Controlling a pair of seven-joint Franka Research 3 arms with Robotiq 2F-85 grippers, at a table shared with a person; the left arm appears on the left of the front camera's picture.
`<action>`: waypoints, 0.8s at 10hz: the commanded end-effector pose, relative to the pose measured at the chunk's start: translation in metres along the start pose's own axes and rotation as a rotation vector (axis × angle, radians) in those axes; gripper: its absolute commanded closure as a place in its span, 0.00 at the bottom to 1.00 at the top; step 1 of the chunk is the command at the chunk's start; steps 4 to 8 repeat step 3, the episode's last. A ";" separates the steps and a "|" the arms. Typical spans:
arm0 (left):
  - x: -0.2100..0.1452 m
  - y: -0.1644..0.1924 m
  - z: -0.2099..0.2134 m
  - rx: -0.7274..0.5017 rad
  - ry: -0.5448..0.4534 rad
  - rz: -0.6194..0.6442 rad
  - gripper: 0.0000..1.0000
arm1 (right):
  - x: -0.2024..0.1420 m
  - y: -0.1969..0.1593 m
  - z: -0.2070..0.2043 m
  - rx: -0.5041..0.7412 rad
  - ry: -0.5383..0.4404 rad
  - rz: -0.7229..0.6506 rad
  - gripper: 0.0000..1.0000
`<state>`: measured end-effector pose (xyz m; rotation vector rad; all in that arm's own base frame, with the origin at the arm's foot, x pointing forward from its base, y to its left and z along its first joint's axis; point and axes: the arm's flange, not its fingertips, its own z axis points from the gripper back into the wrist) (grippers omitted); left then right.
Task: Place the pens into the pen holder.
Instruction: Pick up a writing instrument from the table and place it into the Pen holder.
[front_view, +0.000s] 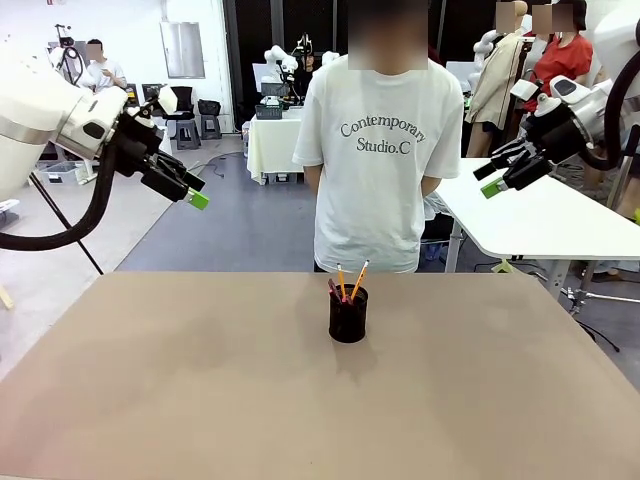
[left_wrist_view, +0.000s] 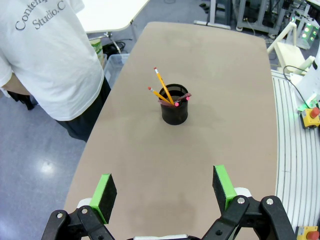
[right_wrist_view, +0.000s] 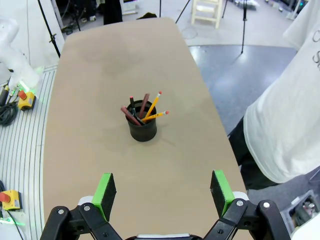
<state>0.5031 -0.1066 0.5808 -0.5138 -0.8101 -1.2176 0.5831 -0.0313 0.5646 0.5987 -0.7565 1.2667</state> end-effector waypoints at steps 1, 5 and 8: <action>-0.001 0.000 0.002 0.005 0.002 0.002 0.00 | 0.001 0.000 0.001 -0.001 0.000 0.000 0.00; -0.001 0.000 0.002 0.005 0.002 0.002 0.00 | 0.001 0.000 0.001 -0.001 0.000 0.000 0.00; -0.001 0.000 0.002 0.005 0.002 0.002 0.00 | 0.001 0.000 0.001 -0.001 0.000 0.000 0.00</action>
